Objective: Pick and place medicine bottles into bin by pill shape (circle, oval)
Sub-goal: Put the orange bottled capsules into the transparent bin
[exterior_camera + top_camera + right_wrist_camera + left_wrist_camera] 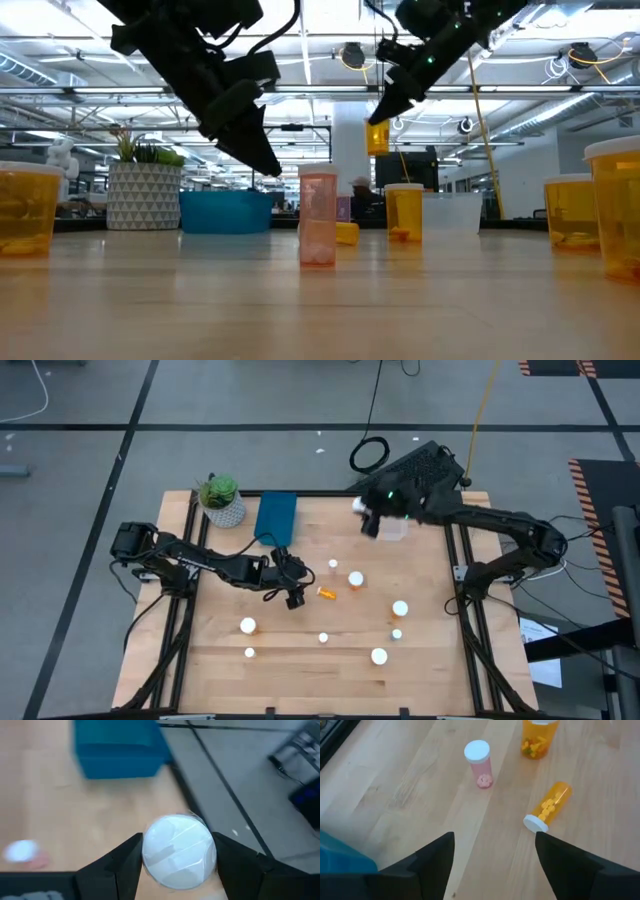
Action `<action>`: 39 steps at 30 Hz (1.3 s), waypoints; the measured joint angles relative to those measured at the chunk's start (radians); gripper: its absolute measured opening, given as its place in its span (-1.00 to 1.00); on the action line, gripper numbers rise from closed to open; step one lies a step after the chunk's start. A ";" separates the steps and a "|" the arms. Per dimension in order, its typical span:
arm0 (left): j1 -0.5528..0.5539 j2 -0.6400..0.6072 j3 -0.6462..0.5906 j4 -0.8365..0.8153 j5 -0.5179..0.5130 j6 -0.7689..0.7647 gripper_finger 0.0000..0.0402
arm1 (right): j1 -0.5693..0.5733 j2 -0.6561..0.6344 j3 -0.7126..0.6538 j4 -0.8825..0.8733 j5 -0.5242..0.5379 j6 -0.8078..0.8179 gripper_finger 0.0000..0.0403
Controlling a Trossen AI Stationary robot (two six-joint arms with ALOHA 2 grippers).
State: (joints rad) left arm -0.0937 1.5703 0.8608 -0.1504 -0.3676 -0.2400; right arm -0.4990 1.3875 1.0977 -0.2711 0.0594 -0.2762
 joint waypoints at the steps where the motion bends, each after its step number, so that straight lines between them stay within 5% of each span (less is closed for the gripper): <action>1: 0.000 0.000 0.000 0.008 0.000 0.000 0.37 | -0.041 -0.006 0.000 -0.004 -0.019 -0.001 0.07; 14: -0.014 0.000 0.000 0.064 0.002 0.002 0.36 | -0.353 0.066 0.001 -0.020 -0.141 0.023 0.07; 24: -0.021 0.000 0.000 0.067 0.003 0.000 0.36 | -0.400 0.154 -0.019 -0.052 -0.137 0.063 0.07; 39: -0.020 0.000 0.000 0.077 0.003 0.003 0.36 | -0.456 0.154 -0.246 0.212 -0.131 0.108 0.07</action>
State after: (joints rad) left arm -0.1139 1.5707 0.8604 -0.0736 -0.3645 -0.2367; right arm -0.9549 1.5417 0.8516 -0.0593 -0.0719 -0.1684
